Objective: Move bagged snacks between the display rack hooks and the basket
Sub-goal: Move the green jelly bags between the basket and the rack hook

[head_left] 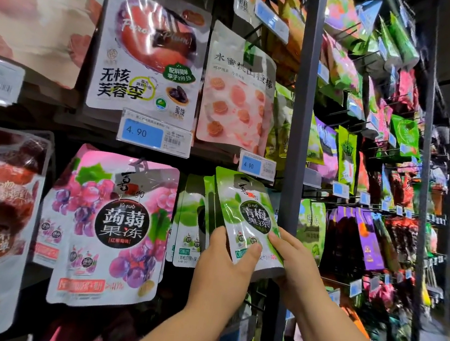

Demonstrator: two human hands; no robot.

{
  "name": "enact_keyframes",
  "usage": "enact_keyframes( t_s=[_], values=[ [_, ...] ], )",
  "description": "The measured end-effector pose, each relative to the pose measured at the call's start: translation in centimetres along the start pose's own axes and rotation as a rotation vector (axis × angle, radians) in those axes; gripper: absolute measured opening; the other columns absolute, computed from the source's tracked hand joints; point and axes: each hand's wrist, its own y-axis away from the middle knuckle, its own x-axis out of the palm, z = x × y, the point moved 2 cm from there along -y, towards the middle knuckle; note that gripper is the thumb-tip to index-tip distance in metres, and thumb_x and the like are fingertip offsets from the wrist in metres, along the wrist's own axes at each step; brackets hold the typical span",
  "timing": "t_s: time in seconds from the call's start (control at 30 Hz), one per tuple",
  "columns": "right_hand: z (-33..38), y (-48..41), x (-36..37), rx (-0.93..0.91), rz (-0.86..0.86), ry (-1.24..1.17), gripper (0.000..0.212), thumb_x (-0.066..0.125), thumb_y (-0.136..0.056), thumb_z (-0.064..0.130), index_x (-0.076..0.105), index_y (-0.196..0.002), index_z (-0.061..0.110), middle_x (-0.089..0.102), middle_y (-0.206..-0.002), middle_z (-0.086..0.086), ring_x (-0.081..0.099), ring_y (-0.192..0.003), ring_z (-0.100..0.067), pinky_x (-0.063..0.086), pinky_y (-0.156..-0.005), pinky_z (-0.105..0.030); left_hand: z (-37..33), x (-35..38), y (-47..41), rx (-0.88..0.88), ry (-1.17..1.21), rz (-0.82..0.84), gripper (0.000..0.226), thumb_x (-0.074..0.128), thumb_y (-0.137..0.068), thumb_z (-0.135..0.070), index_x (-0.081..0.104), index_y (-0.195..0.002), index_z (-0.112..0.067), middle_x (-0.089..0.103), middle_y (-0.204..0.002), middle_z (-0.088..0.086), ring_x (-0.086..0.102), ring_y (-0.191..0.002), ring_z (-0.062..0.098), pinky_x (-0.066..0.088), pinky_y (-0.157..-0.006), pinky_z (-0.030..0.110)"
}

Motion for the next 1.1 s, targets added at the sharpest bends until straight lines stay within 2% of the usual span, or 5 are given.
enact_keyframes(
  t_s=[0.47,0.7,0.83,0.97,1.1],
  values=[
    [0.5,-0.7,-0.6,-0.012,-0.037,-0.028,0.026,0.06,-0.095,0.012,0.061,-0.116,0.026,0.077,-0.096,-0.005,0.075,-0.084,-0.024,0.058,-0.066,-0.034,-0.4,0.2,-0.1,0.029,0.037,0.002,0.036,0.065,-0.088,-0.044,0.049,-0.117,-0.029,0.063,-0.101,-0.017,0.059,-0.089,-0.006,0.044,-0.061,0.006],
    [-2.2,-1.7,0.1,-0.057,-0.057,0.298,0.032,0.063,-0.094,0.031,0.057,-0.119,0.05,0.057,-0.134,0.011,0.06,-0.119,-0.015,0.05,-0.102,-0.039,2.0,-0.3,-0.2,0.006,-0.283,-0.085,0.075,0.056,-0.094,-0.044,0.005,-0.149,-0.045,0.015,-0.154,-0.006,0.019,-0.142,0.018,0.025,-0.115,0.041],
    [-3.1,-1.3,0.9,-0.063,0.045,0.349,0.062,0.057,-0.089,0.054,0.036,-0.146,0.044,0.04,-0.146,0.012,0.043,-0.135,-0.014,0.035,-0.115,-0.038,2.8,0.4,-0.7,0.031,-0.279,-0.021,0.058,0.046,-0.099,-0.039,0.017,-0.145,-0.057,-0.006,-0.159,-0.016,0.002,-0.148,0.016,0.016,-0.12,0.045],
    [-3.6,-1.3,0.2,-0.063,0.164,0.356,0.054,0.046,-0.105,0.026,0.024,-0.154,0.028,0.026,-0.16,0.001,0.033,-0.139,-0.013,0.031,-0.097,0.0,3.7,0.6,-1.3,0.023,-0.177,0.026,0.055,0.048,-0.097,-0.045,0.023,-0.145,-0.054,-0.011,-0.16,-0.018,0.0,-0.15,0.012,0.019,-0.12,0.045],
    [-5.0,-0.7,0.1,0.03,0.202,0.276,0.071,0.069,-0.081,0.056,0.03,-0.14,0.063,0.034,-0.143,0.028,0.041,-0.131,-0.003,0.032,-0.114,-0.039,4.7,0.3,-1.7,0.017,-0.164,0.037,0.062,0.053,-0.091,-0.056,0.021,-0.144,-0.056,-0.009,-0.159,-0.022,0.01,-0.149,0.013,0.028,-0.117,0.048]
  ],
)
